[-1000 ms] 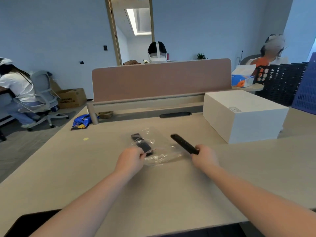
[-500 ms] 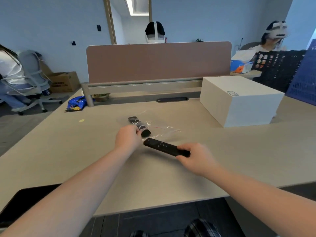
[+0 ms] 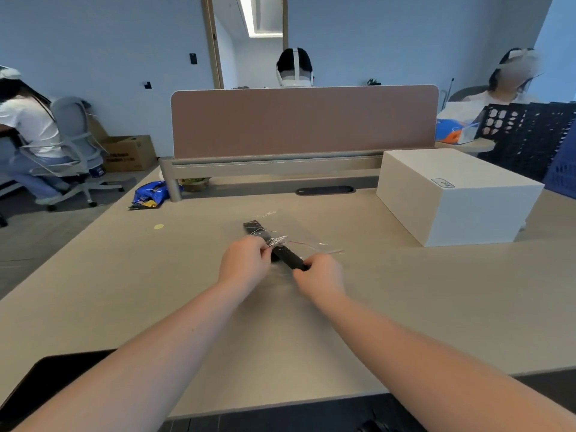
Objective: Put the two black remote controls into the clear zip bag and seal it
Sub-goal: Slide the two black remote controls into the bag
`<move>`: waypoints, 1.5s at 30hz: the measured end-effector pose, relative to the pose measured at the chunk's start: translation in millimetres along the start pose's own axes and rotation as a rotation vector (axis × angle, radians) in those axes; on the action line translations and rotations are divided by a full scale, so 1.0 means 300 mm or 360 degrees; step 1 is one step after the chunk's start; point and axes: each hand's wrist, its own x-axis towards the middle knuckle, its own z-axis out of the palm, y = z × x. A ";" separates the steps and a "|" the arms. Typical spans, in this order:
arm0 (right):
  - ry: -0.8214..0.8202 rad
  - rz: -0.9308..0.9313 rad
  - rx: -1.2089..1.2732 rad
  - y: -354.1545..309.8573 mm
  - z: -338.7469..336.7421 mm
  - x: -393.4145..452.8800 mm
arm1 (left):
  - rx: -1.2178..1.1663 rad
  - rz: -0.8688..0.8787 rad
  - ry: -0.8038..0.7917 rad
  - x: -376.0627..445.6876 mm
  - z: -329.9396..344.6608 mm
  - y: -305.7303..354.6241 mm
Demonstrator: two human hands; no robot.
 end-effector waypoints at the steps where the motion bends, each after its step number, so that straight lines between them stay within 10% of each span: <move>1: 0.0013 0.0011 0.0019 -0.009 0.017 0.010 | 0.0000 0.0012 0.0000 0.001 0.000 -0.002; 28: 0.0273 -0.0650 -0.0732 -0.048 0.091 0.158 | -0.0228 0.0265 -0.0052 -0.016 0.016 -0.046; 45: -0.0034 -0.0369 -0.0718 -0.060 0.133 0.231 | -0.0156 0.0313 -0.0064 -0.018 0.018 -0.072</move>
